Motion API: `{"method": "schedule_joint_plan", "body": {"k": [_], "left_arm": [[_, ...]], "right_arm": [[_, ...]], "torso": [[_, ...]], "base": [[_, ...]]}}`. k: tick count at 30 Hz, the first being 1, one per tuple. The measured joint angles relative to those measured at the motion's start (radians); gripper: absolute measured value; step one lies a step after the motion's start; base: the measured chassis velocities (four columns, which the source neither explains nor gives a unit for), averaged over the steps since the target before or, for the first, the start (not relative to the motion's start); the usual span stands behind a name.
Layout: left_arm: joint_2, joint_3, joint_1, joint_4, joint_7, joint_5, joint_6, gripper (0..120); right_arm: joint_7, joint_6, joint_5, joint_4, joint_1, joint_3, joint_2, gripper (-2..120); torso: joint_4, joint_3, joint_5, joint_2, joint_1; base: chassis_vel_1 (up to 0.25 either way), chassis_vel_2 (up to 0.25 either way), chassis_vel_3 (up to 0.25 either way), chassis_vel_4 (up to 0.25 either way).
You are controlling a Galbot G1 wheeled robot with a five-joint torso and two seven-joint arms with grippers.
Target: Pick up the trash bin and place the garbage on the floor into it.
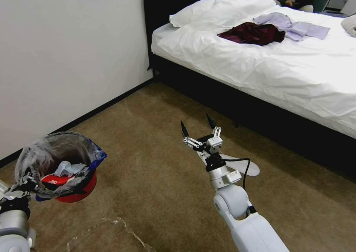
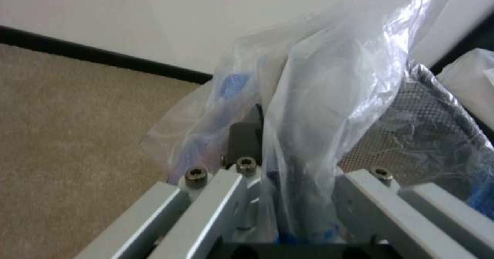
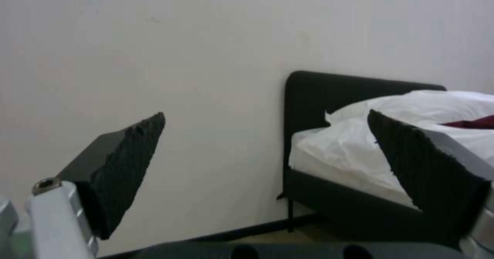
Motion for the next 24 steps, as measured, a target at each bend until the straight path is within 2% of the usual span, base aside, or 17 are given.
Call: {"method": "schedule_joint_plan", "body": {"k": [10, 24], "left_arm": [[-0.005, 0.024, -0.013, 0.003, 0.003, 0.008, 0.003, 4], [-0.010, 0.022, -0.006, -0.002, 0.033, 0.014, -0.002, 4]], "right_arm": [[0.018, -0.004, -0.012, -0.005, -0.004, 0.012, 0.022, 100], [0.021, -0.006, -0.016, 0.013, -0.035, 0.039, 0.025, 100]], "torso": [[0.0000, 0.000, 0.0000, 0.000, 0.000], [-0.0001, 0.000, 0.0000, 0.000, 0.000]], "base": [[0.000, 0.000, 0.000, 0.000], [0.000, 0.000, 0.000, 0.000]]}}
